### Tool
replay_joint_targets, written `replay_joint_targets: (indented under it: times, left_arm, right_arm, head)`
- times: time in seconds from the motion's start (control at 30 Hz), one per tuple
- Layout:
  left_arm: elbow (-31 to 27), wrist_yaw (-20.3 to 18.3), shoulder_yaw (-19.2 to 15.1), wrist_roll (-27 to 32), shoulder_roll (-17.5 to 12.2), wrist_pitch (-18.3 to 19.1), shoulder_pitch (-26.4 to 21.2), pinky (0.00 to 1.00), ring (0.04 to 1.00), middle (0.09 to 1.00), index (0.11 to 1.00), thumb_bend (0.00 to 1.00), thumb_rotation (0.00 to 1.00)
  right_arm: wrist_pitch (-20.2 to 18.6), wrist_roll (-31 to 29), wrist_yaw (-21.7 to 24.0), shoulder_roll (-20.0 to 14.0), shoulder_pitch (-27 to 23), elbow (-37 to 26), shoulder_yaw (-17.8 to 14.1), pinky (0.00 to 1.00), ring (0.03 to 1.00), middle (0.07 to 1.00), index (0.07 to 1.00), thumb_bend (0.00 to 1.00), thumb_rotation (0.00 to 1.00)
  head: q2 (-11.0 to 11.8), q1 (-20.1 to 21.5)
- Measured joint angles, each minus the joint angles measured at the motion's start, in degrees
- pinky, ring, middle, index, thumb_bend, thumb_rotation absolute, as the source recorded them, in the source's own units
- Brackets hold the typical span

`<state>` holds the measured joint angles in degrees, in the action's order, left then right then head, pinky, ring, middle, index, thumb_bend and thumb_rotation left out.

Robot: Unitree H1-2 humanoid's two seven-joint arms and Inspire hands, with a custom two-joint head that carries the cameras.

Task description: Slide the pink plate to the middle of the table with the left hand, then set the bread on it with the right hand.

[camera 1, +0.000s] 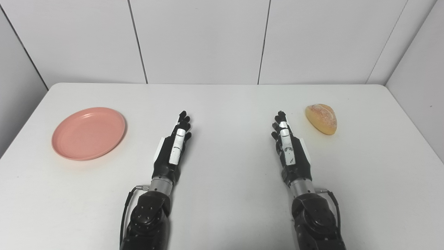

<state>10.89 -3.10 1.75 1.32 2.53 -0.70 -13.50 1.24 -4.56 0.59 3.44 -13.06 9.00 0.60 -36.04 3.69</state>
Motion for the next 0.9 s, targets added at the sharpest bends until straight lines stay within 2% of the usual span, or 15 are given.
replay_joint_targets:
  times: [0.2, 0.3, 0.33, 0.4, 0.47, 0.53, 0.7, 0.8, 0.9]
  left_arm:
    - [0.0, 0.0, 0.0, 0.0, 0.0, 0.0, 0.0, 1.00, 1.000, 1.000, 1.000, 0.66, 1.00]
    - [0.0, 0.0, 0.2, -0.1, 0.0, 0.0, 0.0, 1.00, 1.000, 1.000, 1.000, 0.66, 1.00]
    - [0.1, 0.1, 0.3, -0.2, 0.1, 0.0, 0.0, 1.00, 1.000, 1.000, 1.000, 0.67, 1.00]
    - [0.1, 0.6, 0.5, -0.6, 0.3, -0.2, 0.0, 1.00, 1.000, 1.000, 1.000, 0.68, 1.00]
    - [0.5, 1.0, 0.6, -1.4, 0.5, -0.7, -0.2, 1.00, 1.000, 1.000, 1.000, 0.68, 1.00]
    - [1.4, 1.6, 0.5, -1.5, 0.7, -1.0, -0.8, 1.00, 1.000, 1.000, 1.000, 0.66, 1.00]
    - [2.8, 3.6, -0.3, -1.5, 1.7, -1.7, -1.9, 1.00, 1.000, 1.000, 1.000, 0.62, 1.00]
    - [1.9, 5.2, -0.6, -2.9, 1.7, -1.4, -2.0, 1.00, 1.000, 1.000, 1.000, 0.64, 1.00]
    - [1.2, 5.1, -1.7, -2.0, 0.7, -1.3, -2.7, 1.00, 1.000, 1.000, 1.000, 0.66, 1.00]
  right_arm:
    - [0.0, 0.0, 0.0, 0.0, 0.0, 0.0, 0.0, 1.00, 1.000, 1.000, 1.000, 0.70, 0.97]
    - [0.0, -0.1, 0.0, 0.0, 0.0, 0.0, 0.0, 1.00, 1.000, 1.000, 1.000, 0.70, 0.97]
    - [0.0, -0.2, 0.0, -0.1, 0.0, 0.0, -0.1, 1.00, 1.000, 1.000, 1.000, 0.70, 0.96]
    - [0.0, -0.3, 0.0, -0.2, 0.0, 0.0, -0.4, 1.00, 1.000, 1.000, 1.000, 0.70, 0.96]
    - [0.0, -0.5, 0.0, -0.8, 0.2, 0.0, -0.7, 1.00, 1.000, 1.000, 1.000, 0.70, 0.97]
    - [0.0, -0.8, 0.3, -1.5, 0.3, 0.0, -1.0, 1.00, 1.000, 1.000, 1.000, 0.70, 0.96]
    - [0.0, -1.9, 0.9, -2.4, 0.3, 0.0, -1.6, 1.00, 1.000, 1.000, 1.000, 0.74, 0.94]
    - [0.0, -2.3, 1.2, -2.7, 0.2, 0.1, -1.8, 1.00, 1.000, 1.000, 1.000, 0.74, 0.94]
    - [0.0, -2.5, 1.5, -2.9, 0.2, 0.2, -1.8, 1.00, 1.000, 1.000, 1.000, 0.73, 0.96]
  head:
    - [0.2, -0.4]
    - [0.9, -4.6]
    - [0.9, -4.7]
    - [1.8, -8.9]
    - [2.0, -9.7]
    - [2.9, -13.6]
    - [3.4, -16.2]
    - [3.8, -17.0]
    - [4.1, -17.4]
